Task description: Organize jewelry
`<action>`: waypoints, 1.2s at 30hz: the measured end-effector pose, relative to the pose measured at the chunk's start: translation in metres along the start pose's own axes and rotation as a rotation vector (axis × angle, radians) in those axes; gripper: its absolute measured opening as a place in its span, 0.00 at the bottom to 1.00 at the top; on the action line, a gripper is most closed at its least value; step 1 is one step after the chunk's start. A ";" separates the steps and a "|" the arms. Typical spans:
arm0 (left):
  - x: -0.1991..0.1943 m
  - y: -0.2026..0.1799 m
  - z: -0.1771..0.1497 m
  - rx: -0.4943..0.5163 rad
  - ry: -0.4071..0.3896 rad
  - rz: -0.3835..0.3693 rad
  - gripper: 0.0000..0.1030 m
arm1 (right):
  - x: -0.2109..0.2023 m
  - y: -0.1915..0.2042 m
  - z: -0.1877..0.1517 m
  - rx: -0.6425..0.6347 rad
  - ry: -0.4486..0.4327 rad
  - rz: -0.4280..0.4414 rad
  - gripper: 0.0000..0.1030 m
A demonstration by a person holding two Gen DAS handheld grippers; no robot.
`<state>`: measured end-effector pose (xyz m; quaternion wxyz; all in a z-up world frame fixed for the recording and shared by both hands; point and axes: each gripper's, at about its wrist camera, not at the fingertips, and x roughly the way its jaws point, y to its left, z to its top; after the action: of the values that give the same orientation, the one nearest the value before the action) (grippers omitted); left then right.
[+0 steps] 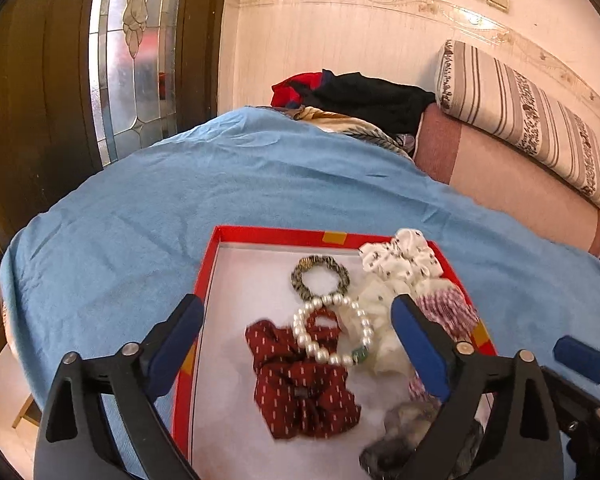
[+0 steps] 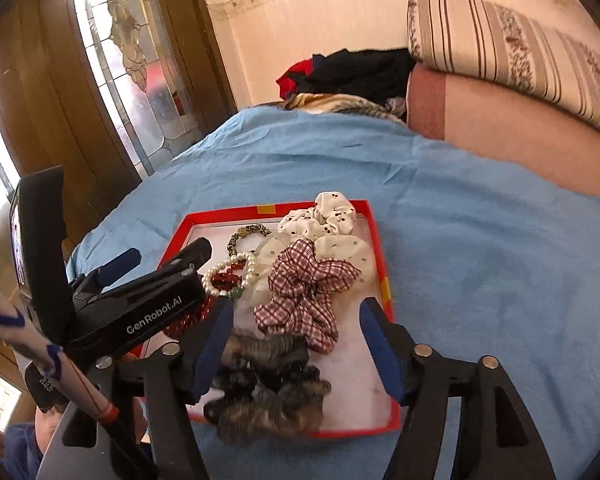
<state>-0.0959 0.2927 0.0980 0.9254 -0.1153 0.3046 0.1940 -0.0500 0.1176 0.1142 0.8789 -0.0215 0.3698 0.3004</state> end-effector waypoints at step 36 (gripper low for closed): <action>-0.212 -0.024 -0.048 0.119 -0.216 0.110 1.00 | -0.143 0.042 -0.094 -0.189 -0.152 -0.184 0.88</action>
<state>-0.2675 0.1940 0.1910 0.9459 -0.0219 0.2198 0.2376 -0.2108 0.0544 0.1491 0.9222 -0.1154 0.2688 0.2529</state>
